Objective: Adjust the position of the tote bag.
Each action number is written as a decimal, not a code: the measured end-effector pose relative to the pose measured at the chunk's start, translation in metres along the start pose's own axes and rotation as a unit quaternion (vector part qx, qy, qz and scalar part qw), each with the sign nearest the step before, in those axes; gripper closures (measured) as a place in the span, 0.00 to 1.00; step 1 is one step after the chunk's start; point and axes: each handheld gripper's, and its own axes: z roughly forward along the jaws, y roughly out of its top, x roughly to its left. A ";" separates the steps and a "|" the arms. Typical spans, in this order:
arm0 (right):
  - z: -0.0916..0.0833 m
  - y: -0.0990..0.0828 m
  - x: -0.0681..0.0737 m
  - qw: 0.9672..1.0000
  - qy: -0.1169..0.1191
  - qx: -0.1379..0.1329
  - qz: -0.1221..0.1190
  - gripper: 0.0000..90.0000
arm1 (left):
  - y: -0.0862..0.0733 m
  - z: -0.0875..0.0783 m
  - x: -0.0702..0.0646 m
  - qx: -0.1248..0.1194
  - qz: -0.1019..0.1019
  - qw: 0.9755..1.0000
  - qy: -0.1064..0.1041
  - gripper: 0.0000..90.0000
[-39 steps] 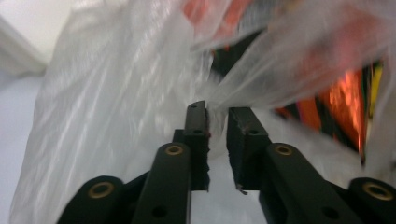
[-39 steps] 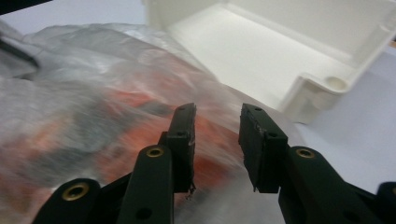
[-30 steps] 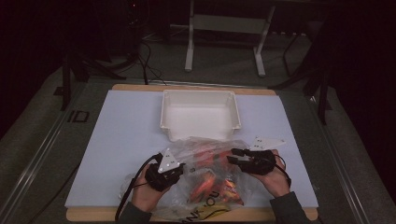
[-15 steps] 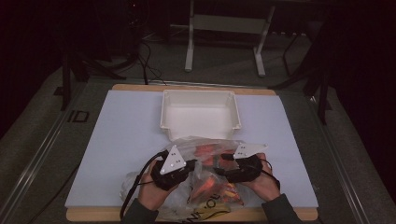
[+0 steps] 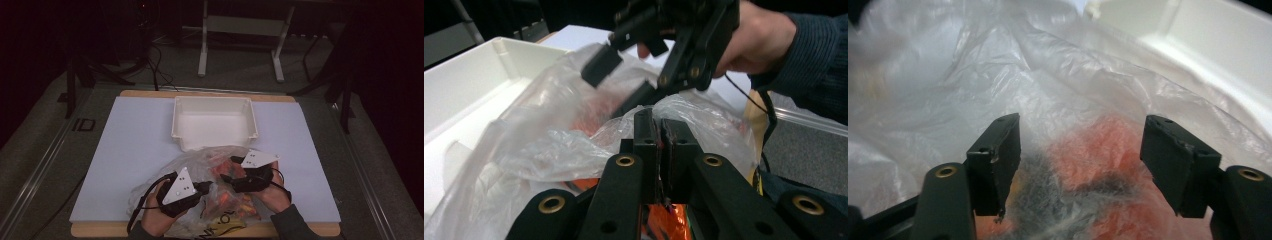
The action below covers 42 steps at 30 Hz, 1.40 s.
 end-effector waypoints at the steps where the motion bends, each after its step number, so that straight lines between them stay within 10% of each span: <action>1: -0.001 0.001 0.000 1.000 -0.001 -0.006 -0.003 0.36 | -0.001 0.000 0.000 -0.001 -0.001 1.000 0.000 0.96; 7: -0.008 0.009 0.000 0.999 -0.012 -0.033 -0.013 0.37 | -0.006 -0.003 0.006 0.005 -0.012 1.000 0.010 0.96; 19: 0.033 0.018 -0.005 0.996 0.044 0.041 -0.060 0.35 | -0.006 -0.006 0.007 -0.004 -0.015 1.000 0.005 0.96; 24: 0.043 0.019 -0.003 0.993 0.042 0.071 -0.082 0.82 | -0.007 -0.010 0.006 -0.008 -0.007 1.000 0.011 0.94; 27: 0.029 0.016 -0.007 0.996 0.029 0.045 -0.071 0.97 | -0.012 -0.013 0.011 0.000 -0.017 1.000 0.025 0.86; 42: -0.031 -0.011 -0.049 0.999 0.013 -0.030 0.022 0.97 | -0.055 0.009 0.047 0.090 -0.074 0.990 0.085 0.78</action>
